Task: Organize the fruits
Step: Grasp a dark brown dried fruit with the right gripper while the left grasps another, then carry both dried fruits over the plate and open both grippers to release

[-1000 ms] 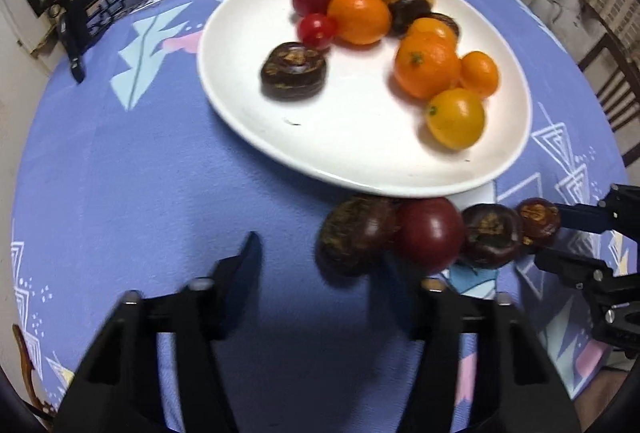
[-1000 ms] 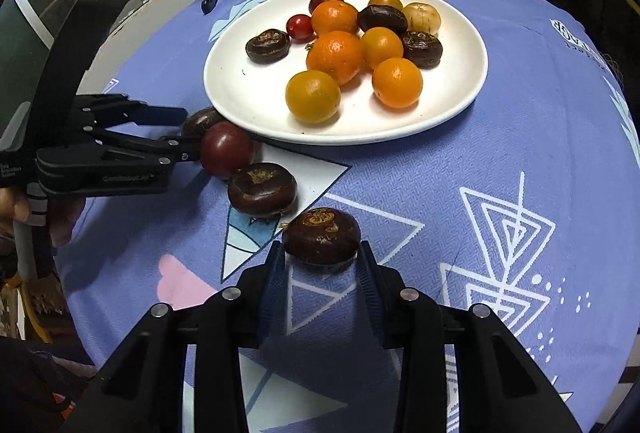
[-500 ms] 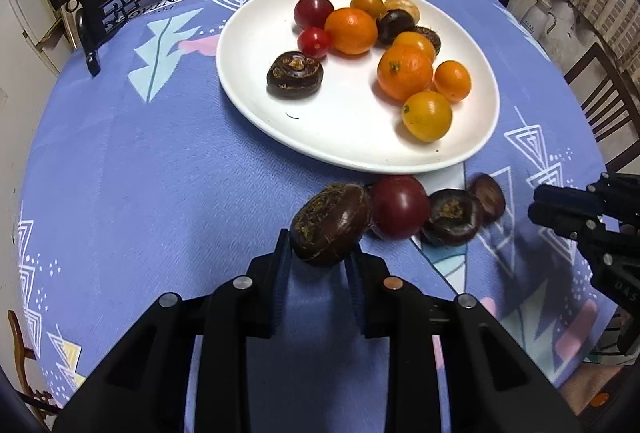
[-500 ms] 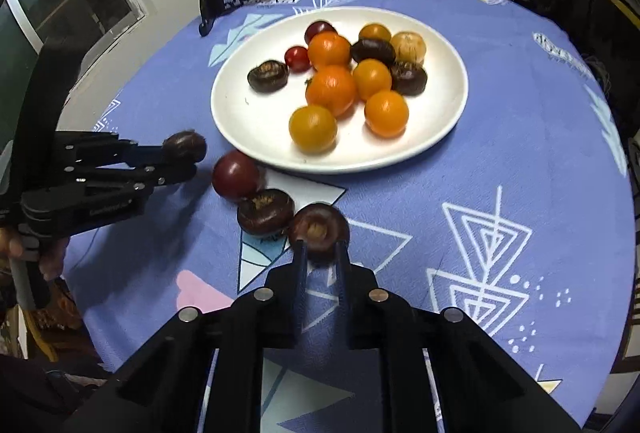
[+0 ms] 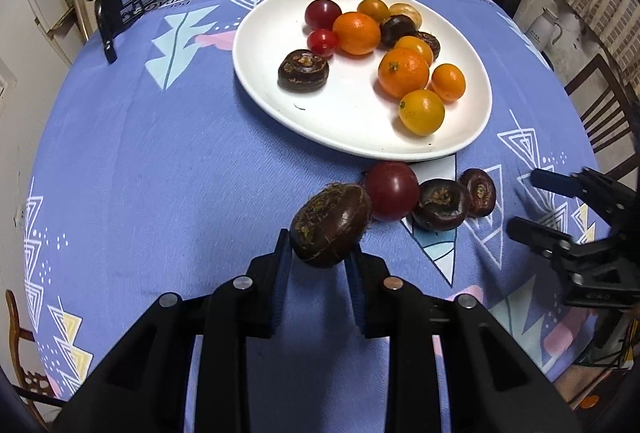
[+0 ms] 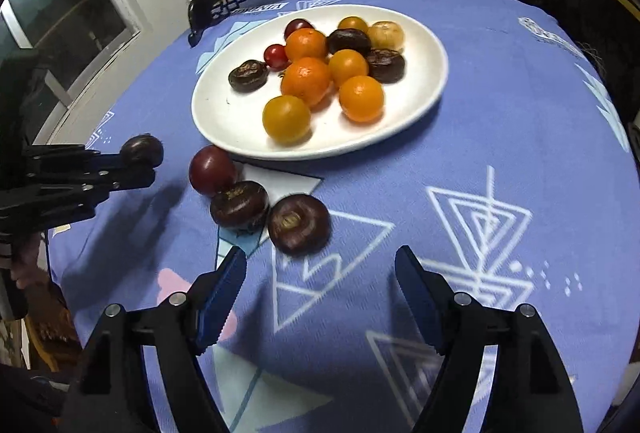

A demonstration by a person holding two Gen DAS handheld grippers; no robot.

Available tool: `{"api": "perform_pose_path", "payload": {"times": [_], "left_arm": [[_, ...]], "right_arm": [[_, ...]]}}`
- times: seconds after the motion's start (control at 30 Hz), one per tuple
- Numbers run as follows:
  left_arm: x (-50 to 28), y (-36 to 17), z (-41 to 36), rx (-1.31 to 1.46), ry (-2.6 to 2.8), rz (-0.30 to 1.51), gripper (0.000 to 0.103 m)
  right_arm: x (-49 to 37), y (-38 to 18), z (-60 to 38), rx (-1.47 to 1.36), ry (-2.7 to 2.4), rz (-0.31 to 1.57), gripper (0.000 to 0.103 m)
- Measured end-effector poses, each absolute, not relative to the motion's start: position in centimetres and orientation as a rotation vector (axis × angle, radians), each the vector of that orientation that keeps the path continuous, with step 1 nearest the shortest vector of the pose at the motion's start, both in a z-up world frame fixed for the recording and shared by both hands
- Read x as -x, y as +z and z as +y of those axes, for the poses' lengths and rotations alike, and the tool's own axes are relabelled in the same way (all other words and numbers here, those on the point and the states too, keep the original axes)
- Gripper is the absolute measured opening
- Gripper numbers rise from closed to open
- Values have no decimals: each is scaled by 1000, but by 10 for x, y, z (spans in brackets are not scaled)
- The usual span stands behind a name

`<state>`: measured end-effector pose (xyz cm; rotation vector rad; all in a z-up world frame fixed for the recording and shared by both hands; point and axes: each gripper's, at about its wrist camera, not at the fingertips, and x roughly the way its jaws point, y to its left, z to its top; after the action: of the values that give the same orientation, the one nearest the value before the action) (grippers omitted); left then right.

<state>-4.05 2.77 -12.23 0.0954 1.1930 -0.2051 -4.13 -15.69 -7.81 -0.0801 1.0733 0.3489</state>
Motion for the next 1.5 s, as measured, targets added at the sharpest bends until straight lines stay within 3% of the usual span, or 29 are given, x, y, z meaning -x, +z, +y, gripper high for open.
{"api": "perform_pose_path", "payload": {"times": [0.1,0.13,0.2,0.73,1.5], "left_arm": [[42,-121,30,-86,-195,1196,26],[42,-121,31,-87,-192,1196,26],[43,-119,32,-83,-189,1195,26],[25,-80,10,-99,-246,1108,26],[-39,-54,-10,-98,-228,1043,26]], "right_arm": [[32,-86,-144,147,370,1079,76],[30,-90,-137,199,380,1081,67],[27,-97,-127,260,408,1112,37],[34,-28,-137,257,306,987,37],[-15,10,-156,91,304,898,37]]}}
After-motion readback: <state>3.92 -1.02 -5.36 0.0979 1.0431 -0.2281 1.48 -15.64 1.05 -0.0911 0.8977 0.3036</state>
